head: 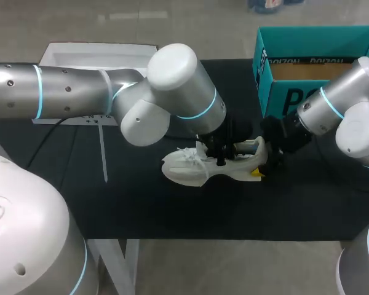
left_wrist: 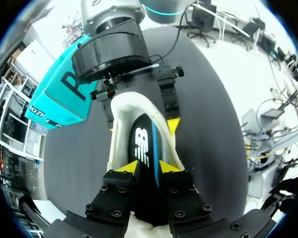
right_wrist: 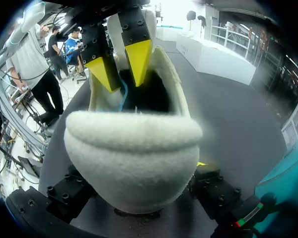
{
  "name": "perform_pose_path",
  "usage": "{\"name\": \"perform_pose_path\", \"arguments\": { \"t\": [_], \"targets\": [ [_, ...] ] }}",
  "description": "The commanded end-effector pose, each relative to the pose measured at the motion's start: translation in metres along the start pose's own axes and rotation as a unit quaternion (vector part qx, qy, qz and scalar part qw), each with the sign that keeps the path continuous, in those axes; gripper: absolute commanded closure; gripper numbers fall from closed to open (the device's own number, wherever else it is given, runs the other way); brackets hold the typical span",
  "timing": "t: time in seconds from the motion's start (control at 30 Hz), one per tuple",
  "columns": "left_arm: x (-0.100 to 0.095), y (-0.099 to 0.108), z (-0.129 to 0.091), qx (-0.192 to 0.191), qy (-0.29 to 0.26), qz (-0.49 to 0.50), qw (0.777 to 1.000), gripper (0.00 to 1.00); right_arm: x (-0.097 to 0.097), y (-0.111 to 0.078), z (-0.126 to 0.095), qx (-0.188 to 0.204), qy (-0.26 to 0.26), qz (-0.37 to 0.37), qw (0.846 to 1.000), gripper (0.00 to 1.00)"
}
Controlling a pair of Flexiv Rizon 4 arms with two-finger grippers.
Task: Take the shoe out of the shoebox, open the shoe tongue, remove and reinsert the insole, then place the shoe into the shoebox
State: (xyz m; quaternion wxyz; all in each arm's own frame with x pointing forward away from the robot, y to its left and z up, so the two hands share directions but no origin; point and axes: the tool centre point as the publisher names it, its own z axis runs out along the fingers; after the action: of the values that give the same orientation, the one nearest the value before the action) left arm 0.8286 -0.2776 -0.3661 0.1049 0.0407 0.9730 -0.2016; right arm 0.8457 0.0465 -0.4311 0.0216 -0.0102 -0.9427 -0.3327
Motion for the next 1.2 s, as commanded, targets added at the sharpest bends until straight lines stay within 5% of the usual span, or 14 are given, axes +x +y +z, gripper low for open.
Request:
{"name": "perform_pose_path", "arguments": {
  "t": [0.03, 0.57, 0.67, 0.7, 0.73, 1.2],
  "targets": [
    [-0.001, -0.001, 0.004, -0.003, 0.003, 0.001, 1.000, 0.81, 0.000, 0.000, 0.001, 0.001, -0.001, 0.000, 1.000, 1.00],
    [-0.001, 0.014, 0.038, -0.030, 0.073, 0.011, 0.997, 0.75, 0.000, 0.000, 0.001, 0.001, -0.001, 0.000, 1.000, 1.00],
    [-0.002, 0.016, 0.043, -0.030, 0.081, 0.008, 0.996, 0.80, 0.000, 0.000, 0.001, 0.001, -0.001, 0.000, 1.000, 1.00],
    [-0.002, 0.017, 0.044, -0.030, 0.082, 0.006, 0.996, 0.85, 0.000, 0.000, 0.001, 0.001, -0.001, 0.000, 1.000, 1.00],
    [-0.002, 0.017, 0.044, -0.026, 0.084, 0.001, 0.996, 1.00, 0.000, 0.000, 0.001, 0.001, -0.001, 0.000, 1.000, 1.00],
    [0.018, 0.019, 0.039, -0.041, 0.131, 0.012, 0.990, 1.00, 0.000, 0.000, 0.001, 0.001, -0.001, 0.000, 1.000, 1.00]
  ]
}}
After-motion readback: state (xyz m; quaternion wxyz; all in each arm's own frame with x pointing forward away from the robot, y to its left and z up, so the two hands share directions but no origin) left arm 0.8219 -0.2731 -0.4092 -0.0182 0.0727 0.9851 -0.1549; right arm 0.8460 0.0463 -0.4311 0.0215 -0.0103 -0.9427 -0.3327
